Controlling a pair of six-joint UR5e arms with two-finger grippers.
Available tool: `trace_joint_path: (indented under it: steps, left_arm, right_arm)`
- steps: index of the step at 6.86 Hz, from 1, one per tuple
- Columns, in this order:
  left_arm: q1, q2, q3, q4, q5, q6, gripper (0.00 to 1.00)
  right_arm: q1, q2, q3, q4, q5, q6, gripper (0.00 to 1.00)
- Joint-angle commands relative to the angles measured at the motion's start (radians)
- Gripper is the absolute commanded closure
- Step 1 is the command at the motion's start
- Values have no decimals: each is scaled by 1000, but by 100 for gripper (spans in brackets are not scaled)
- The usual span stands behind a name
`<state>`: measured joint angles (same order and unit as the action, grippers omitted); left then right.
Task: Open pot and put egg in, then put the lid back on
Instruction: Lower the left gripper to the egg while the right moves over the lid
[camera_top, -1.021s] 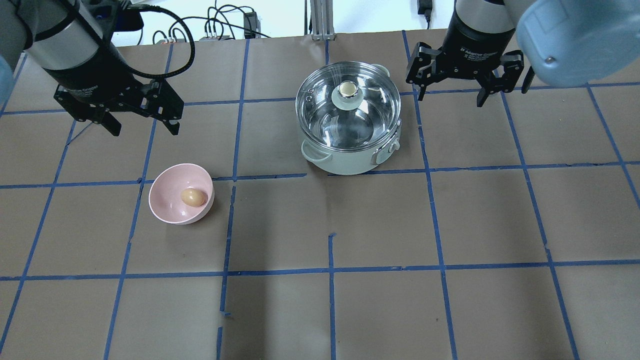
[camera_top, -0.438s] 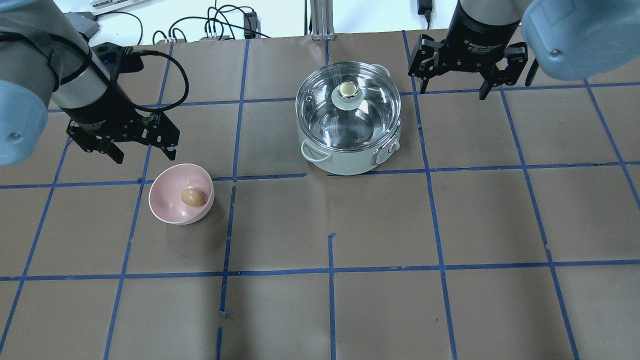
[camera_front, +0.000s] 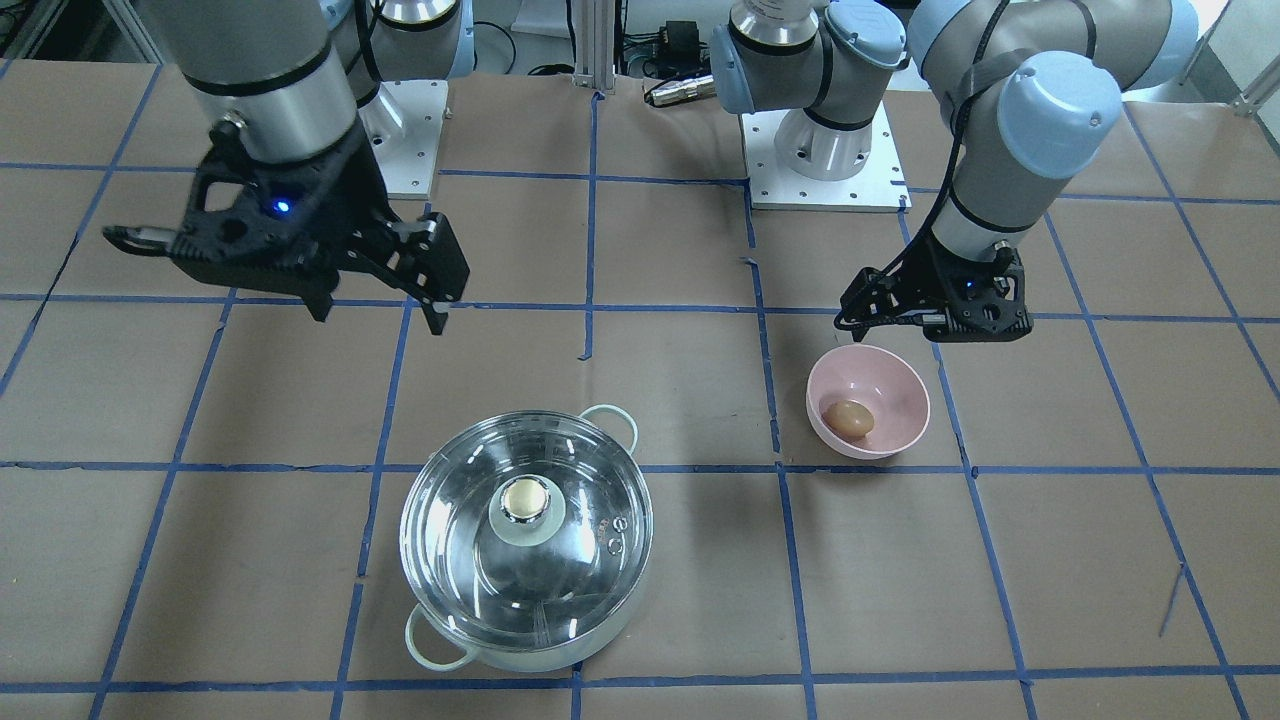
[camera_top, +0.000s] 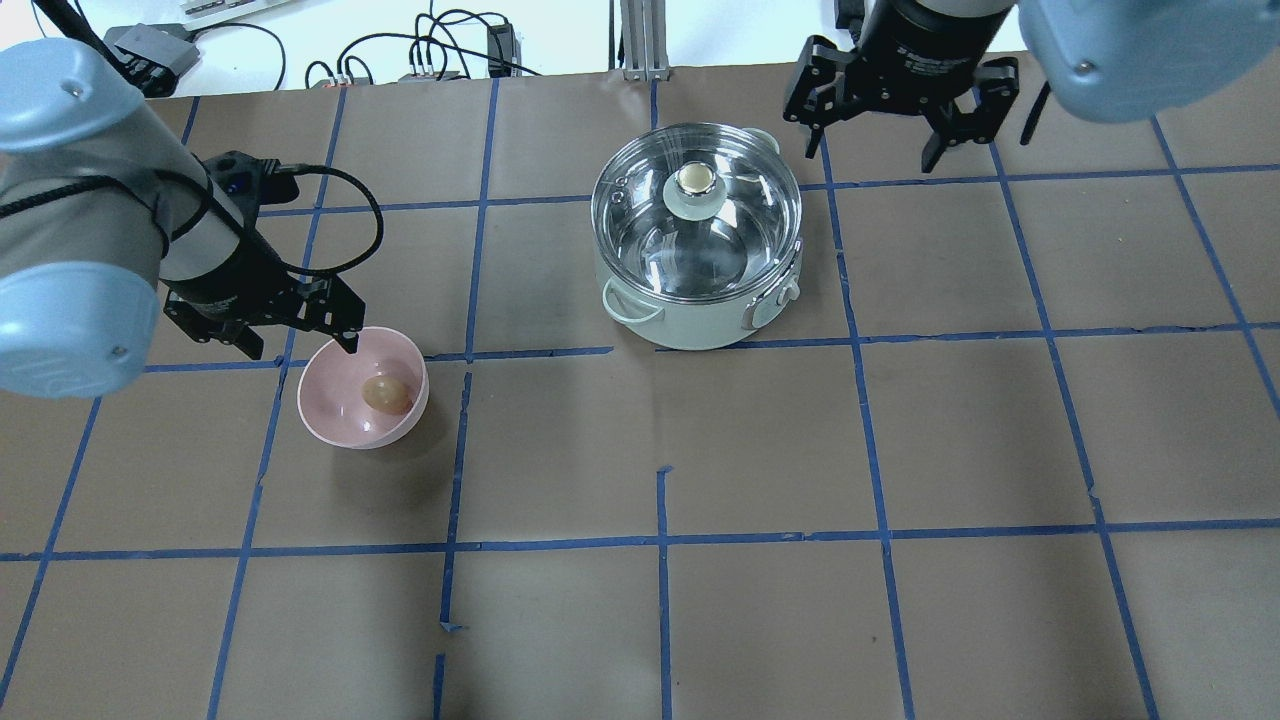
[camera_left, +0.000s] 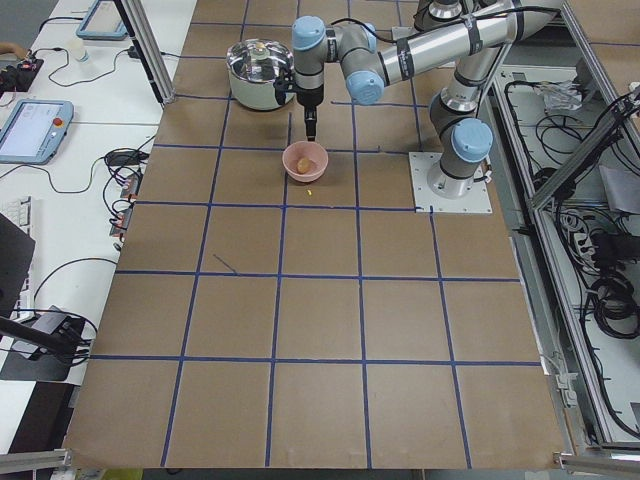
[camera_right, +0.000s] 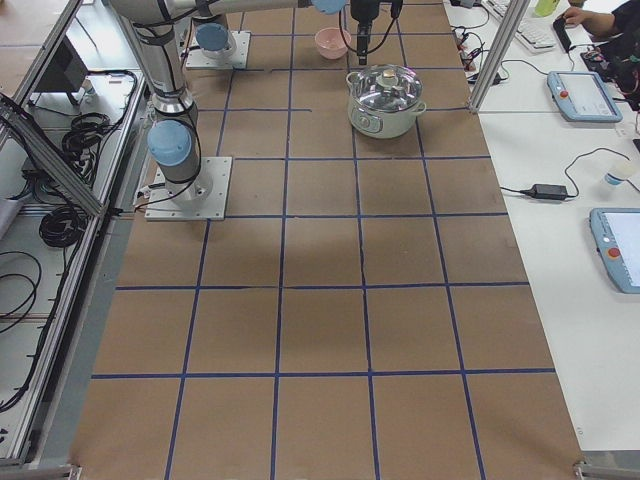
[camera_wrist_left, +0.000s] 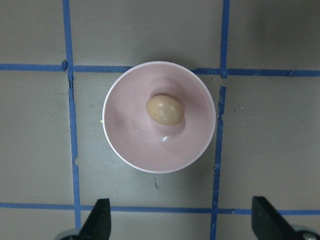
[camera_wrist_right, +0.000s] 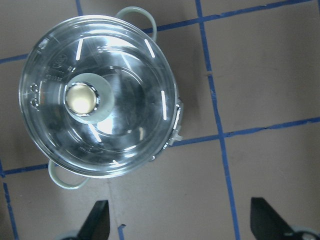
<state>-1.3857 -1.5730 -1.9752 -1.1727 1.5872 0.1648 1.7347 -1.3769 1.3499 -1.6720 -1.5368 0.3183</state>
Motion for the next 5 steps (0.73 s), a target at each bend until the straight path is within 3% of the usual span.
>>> trace_joint_path:
  steps: [1,2,4,5]
  left_arm:
    - [2,-44,-50,111,2,44,0]
    - [2,-50,-62,131,-1,38,1]
    - [2,-117,-79,226,0,-37,2]
    - [1,-133,-89,263,-3,-91,2]
  right_arm:
    - [86,149,-86,-128,1,62,0]
    - [86,198,-84,-215,-3,62,0]
    - [88,237,-57,-227,-17,44,0]
    - [89,254,-20,-300,-19,42,1]
